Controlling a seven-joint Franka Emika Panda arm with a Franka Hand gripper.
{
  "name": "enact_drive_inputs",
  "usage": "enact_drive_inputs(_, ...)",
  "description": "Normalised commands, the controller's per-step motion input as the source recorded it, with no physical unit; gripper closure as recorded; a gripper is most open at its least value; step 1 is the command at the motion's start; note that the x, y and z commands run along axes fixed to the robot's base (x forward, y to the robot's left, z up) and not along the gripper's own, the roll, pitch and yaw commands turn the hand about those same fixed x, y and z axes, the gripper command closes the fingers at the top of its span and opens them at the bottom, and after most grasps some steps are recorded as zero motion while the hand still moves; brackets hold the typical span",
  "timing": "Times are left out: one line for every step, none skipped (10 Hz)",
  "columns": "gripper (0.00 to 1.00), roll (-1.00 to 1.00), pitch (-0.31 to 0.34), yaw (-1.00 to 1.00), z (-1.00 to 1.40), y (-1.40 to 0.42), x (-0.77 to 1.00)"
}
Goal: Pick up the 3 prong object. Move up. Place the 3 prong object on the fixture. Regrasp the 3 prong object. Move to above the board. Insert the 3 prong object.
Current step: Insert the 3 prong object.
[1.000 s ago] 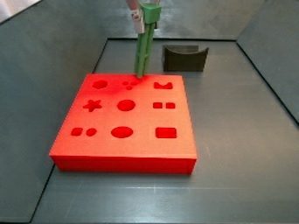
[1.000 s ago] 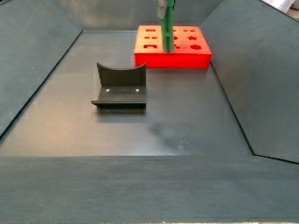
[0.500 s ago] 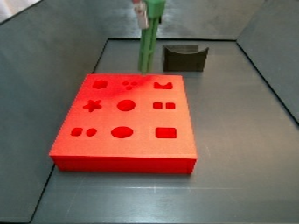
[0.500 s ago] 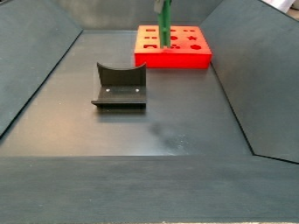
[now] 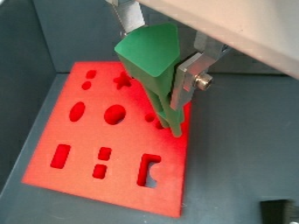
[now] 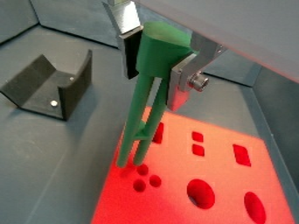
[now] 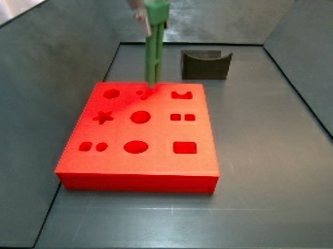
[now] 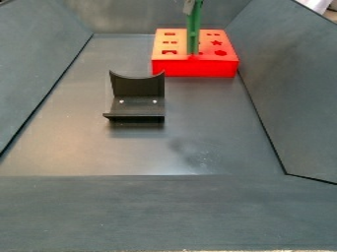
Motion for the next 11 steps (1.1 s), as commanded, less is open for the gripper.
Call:
enact_drive_inputs(1.0, 0.06, 0.0, 0.0, 0.19, -0.22, 0.0)
enact_drive_inputs(1.0, 0.04, -0.074, 0.0, 0.48, -0.24, 0.0)
enact_drive_inputs(1.0, 0.05, -0.111, 0.0, 0.25, -0.22, -0.08)
enact_drive_inputs(1.0, 0.0, -0.08, 0.0, -0.2, -0.09, -0.08)
enact_drive_inputs(1.0, -0.07, -0.077, 0.13, -0.48, -0.03, -0.12)
enact_drive_inputs(1.0, -0.09, -0.056, 0.15, -0.38, -0.03, -0.09)
enact_drive_inputs(1.0, -0.05, -0.046, 0.08, -0.11, -0.08, -0.08)
enact_drive_inputs(1.0, -0.02, -0.04, 0.0, 0.0, -0.15, -0.06)
enact_drive_inputs(1.0, -0.04, -0.076, 0.0, 0.05, -0.17, -0.09)
enact_drive_inputs(1.0, -0.01, -0.109, 0.0, 0.0, -0.07, -0.17)
enact_drive_inputs(1.0, 0.0, -0.106, 0.03, -0.08, 0.0, -0.2)
